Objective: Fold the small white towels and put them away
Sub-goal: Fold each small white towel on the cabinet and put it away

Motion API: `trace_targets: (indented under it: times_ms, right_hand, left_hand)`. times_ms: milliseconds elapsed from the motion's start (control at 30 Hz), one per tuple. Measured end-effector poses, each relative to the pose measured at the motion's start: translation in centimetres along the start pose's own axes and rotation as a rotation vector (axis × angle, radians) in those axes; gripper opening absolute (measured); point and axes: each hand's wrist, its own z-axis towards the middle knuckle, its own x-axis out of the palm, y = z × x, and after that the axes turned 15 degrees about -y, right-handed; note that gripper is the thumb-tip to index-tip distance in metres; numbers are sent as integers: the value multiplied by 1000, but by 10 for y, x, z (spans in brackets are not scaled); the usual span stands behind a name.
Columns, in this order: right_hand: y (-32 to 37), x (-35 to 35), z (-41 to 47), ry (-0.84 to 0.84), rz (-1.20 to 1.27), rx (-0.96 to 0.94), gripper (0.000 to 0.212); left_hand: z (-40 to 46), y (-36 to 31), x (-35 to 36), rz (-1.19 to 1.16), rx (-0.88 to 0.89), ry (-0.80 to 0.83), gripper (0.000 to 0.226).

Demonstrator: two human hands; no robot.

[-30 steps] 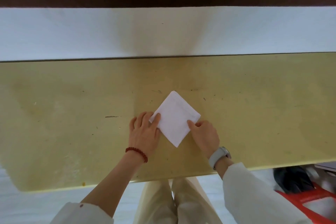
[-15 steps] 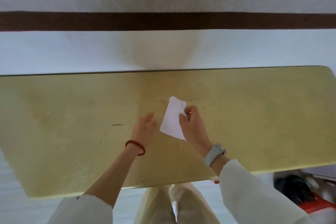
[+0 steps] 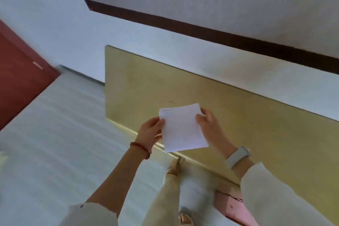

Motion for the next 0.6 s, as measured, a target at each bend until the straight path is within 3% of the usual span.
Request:
trace_targets:
  times_ms: [100,267,367,467,600]
  right_hand:
    - [3,37,-40,118,13,12,17]
    - [36,122,-113,360,38,60,13]
    - [70,187,-177,483,-36,-131,24]
    - [101,260,-266,577,-65,-389,12]
    - [120,361,-413,737,-13,-571,6]
  left_hand:
    - [-42,9,-59,31,83,-182,15]
    - [-107,4,-172,-3,234,-480,6]
    - [-150,5,-257,12,341,-704,11]
    - [-199,16,-354,-59,400,-945,9]
    - [-283,49,-499,-109,423,-1233,12]
